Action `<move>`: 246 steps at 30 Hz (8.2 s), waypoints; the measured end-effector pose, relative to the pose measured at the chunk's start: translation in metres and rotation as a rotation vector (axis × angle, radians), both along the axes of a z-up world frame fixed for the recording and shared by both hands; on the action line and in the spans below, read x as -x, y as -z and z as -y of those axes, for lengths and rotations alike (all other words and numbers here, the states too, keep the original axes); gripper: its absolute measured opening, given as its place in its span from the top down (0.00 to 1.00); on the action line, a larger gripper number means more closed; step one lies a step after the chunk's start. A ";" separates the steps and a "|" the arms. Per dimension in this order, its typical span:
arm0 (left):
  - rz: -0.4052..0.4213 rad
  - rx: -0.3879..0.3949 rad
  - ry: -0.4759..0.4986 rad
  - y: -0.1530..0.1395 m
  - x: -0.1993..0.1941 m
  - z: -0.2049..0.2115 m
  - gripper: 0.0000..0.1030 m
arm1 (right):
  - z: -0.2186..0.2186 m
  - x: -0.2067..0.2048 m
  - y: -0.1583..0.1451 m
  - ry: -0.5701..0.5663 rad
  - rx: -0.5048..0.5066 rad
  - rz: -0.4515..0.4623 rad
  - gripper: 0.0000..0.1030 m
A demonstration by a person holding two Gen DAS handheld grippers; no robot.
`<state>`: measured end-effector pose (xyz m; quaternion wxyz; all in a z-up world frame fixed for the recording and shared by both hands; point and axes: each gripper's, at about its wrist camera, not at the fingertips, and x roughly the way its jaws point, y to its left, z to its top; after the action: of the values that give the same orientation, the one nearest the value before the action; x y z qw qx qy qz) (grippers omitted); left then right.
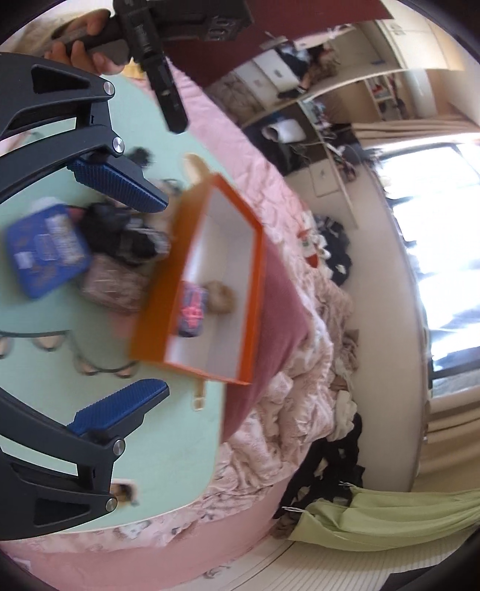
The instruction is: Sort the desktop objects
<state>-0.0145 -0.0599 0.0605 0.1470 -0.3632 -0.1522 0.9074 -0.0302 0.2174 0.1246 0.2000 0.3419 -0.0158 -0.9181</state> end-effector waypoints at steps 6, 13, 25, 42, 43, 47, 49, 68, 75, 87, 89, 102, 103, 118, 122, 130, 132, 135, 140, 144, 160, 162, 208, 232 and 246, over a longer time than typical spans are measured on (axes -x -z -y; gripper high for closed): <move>0.059 0.162 -0.035 0.040 -0.043 -0.020 0.21 | -0.003 -0.041 0.029 -0.025 -0.028 0.090 0.11; 0.006 0.306 -0.056 0.050 -0.046 -0.039 0.18 | 0.016 -0.064 0.073 -0.056 -0.153 0.165 0.11; -0.047 0.392 -0.034 0.053 -0.046 -0.051 0.00 | 0.026 -0.056 0.085 -0.086 -0.216 0.198 0.00; -0.068 0.389 -0.029 0.058 -0.045 -0.052 0.00 | 0.027 -0.053 0.087 -0.102 -0.209 0.188 0.00; -0.067 0.390 -0.029 0.058 -0.045 -0.052 0.00 | 0.028 -0.053 0.087 -0.112 -0.207 0.187 0.00; -0.068 0.390 -0.029 0.058 -0.045 -0.052 0.00 | 0.039 -0.054 0.080 -0.154 -0.224 0.139 0.00; -0.068 0.390 -0.029 0.058 -0.045 -0.052 0.00 | 0.044 -0.053 0.078 -0.167 -0.236 0.113 0.00; -0.085 0.370 -0.039 0.055 -0.048 -0.050 0.00 | 0.057 -0.035 0.080 -0.176 -0.195 0.095 0.36; -0.036 0.252 -0.045 0.042 -0.032 -0.025 0.00 | 0.040 -0.050 0.069 -0.136 -0.126 0.016 0.36; 0.147 0.398 0.110 0.039 0.039 -0.056 0.05 | 0.037 -0.048 0.069 -0.133 -0.109 0.030 0.36; 0.199 0.380 0.110 0.043 0.047 -0.055 0.11 | 0.036 -0.048 0.069 -0.132 -0.106 0.034 0.36; 0.097 0.258 0.026 0.015 0.009 -0.008 0.30 | 0.029 -0.047 0.060 -0.130 -0.085 0.011 0.36; 0.074 0.253 0.011 0.005 0.011 -0.005 0.30 | 0.028 -0.045 0.055 -0.132 -0.081 0.005 0.36; -0.034 0.304 -0.027 -0.032 0.144 -0.057 0.30 | 0.034 0.097 0.013 -0.005 0.019 -0.011 0.36; 0.078 0.177 0.022 -0.009 0.157 -0.047 0.30 | 0.036 0.114 0.029 0.001 0.029 0.045 0.36; 0.046 0.148 -0.006 -0.007 0.131 -0.034 0.28 | 0.024 0.106 0.018 0.034 0.097 0.005 0.25; 0.014 0.150 -0.031 -0.014 0.116 -0.030 0.24 | 0.021 0.097 0.010 0.020 0.119 0.000 0.25; -0.024 0.172 -0.054 -0.020 0.092 -0.023 0.23 | 0.019 0.077 0.002 -0.008 0.139 -0.016 0.25; 0.015 0.181 -0.072 -0.006 0.052 -0.021 0.22 | 0.028 0.024 0.003 -0.088 0.090 -0.026 0.25; 0.086 0.203 -0.078 0.021 0.016 -0.027 0.22 | 0.036 -0.006 0.022 -0.127 0.000 0.027 0.25; 0.024 0.410 -0.081 0.060 -0.031 -0.055 0.09 | 0.029 -0.015 0.093 -0.012 -0.215 0.209 0.08; 0.012 0.405 -0.080 0.061 -0.033 -0.053 0.07 | 0.033 -0.014 0.096 -0.028 -0.222 0.218 0.00; -0.063 0.396 -0.063 0.062 -0.035 -0.053 0.00 | 0.021 0.040 0.067 0.053 0.033 0.227 0.30; -0.117 0.160 -0.072 0.052 -0.051 -0.020 0.00 | 0.056 -0.012 0.075 -0.204 -0.021 0.330 0.54; -0.102 0.239 0.143 0.045 -0.048 -0.069 0.31 | 0.050 -0.023 0.070 -0.183 0.020 0.308 0.49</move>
<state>0.0331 0.0095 0.0159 0.1747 -0.3415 -0.0092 0.9235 -0.0076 0.1672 0.0544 0.2813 0.4766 -0.0244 -0.8325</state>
